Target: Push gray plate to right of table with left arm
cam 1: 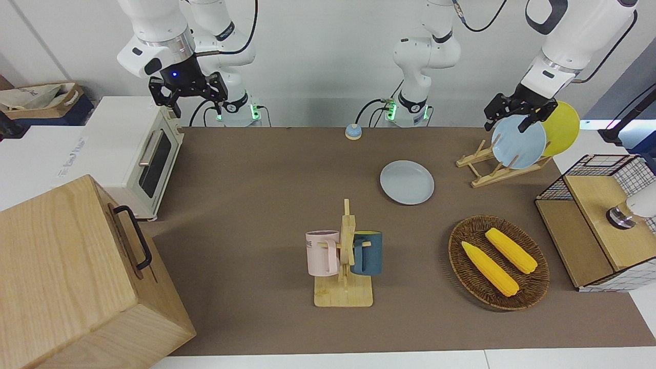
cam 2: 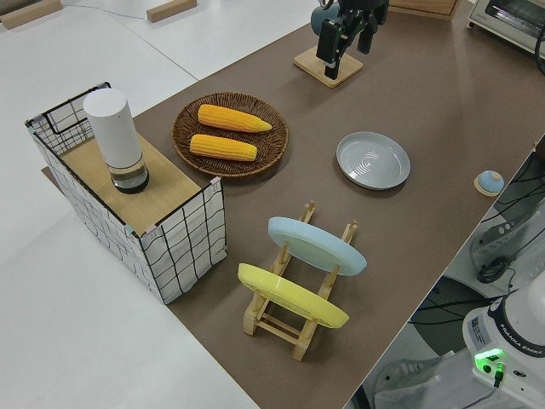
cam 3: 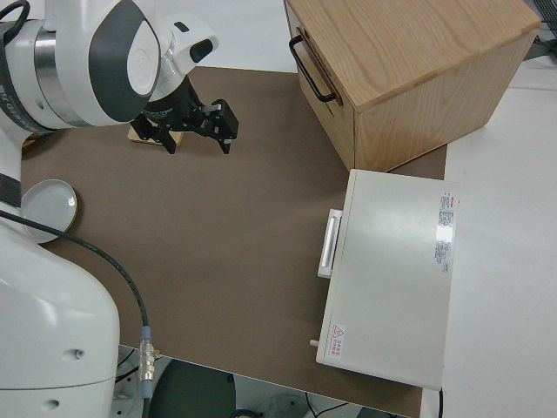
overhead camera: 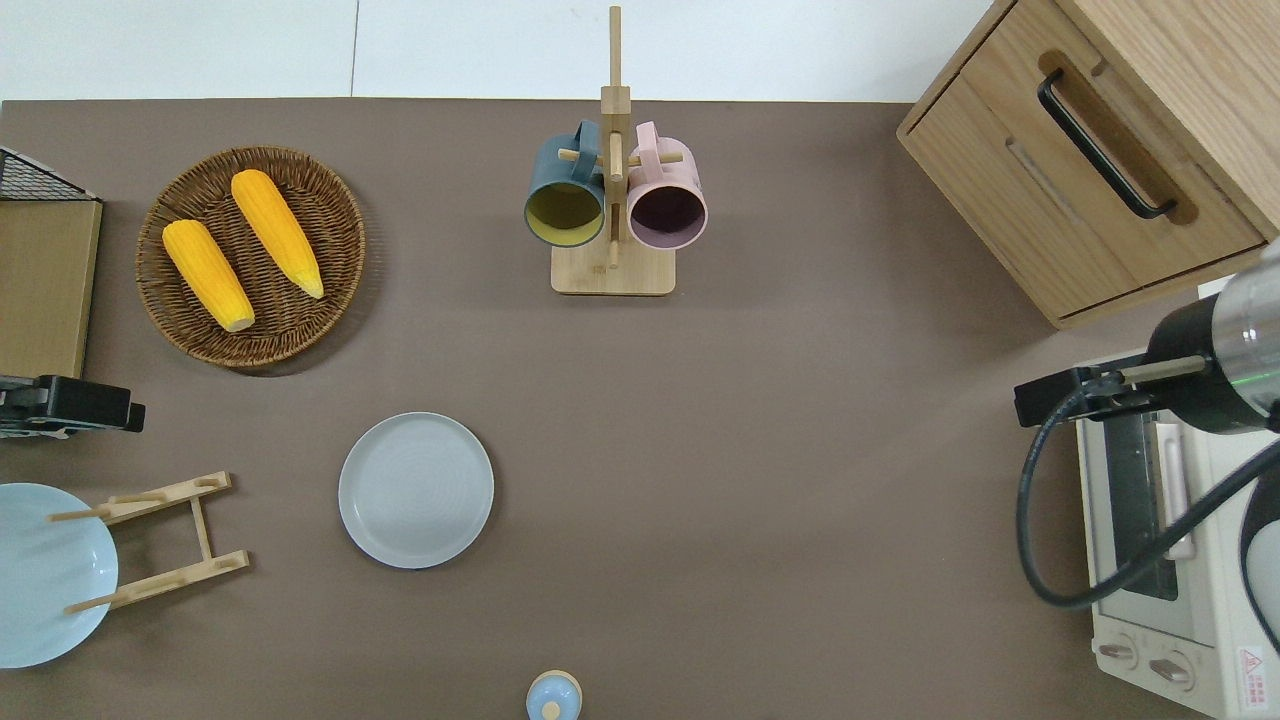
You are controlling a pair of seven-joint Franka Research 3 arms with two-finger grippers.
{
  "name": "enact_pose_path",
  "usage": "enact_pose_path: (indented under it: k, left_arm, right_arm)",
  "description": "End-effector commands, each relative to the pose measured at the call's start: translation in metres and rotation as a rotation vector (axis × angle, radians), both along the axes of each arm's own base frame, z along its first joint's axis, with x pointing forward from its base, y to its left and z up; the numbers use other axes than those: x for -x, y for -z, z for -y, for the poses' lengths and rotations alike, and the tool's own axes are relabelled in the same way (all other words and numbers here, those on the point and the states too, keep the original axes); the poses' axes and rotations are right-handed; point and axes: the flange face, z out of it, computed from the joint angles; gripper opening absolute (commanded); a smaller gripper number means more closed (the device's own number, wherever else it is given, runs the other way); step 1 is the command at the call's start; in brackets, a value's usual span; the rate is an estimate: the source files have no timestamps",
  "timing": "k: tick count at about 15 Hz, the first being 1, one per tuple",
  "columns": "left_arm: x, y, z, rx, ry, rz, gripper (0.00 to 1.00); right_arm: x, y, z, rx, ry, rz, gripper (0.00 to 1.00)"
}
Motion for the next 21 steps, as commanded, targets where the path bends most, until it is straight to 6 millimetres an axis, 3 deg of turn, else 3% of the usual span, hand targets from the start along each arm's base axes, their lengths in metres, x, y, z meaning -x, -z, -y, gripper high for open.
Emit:
enact_pose_path:
  k: [1,4,11,15,19,21]
  left_arm:
    - [0.004,0.001,0.005,-0.005,-0.001,-0.025,1.0]
    - [0.004,0.01,0.009,0.007,-0.003,-0.037,0.99]
    - [0.001,0.059,0.016,0.035,-0.005,-0.068,0.99]
    - [0.003,0.097,0.029,0.044,-0.008,-0.038,0.99]
    - [0.018,0.137,0.053,0.024,-0.041,-0.009,0.99]
    - [0.026,0.161,0.055,0.022,-0.046,0.01,0.99]
  right_arm:
    - [0.004,-0.003,0.002,-0.007,0.002,-0.006,0.983]
    - [0.004,-0.003,0.002,-0.007,0.002,-0.006,0.983]
    - [0.004,-0.003,0.002,-0.007,0.002,-0.004,0.983]
    - [0.004,-0.003,0.002,-0.007,0.002,-0.004,0.983]
    - [0.004,-0.003,0.002,-0.007,0.002,-0.006,0.983]
    - [0.004,-0.003,0.002,-0.007,0.003,-0.004,0.983]
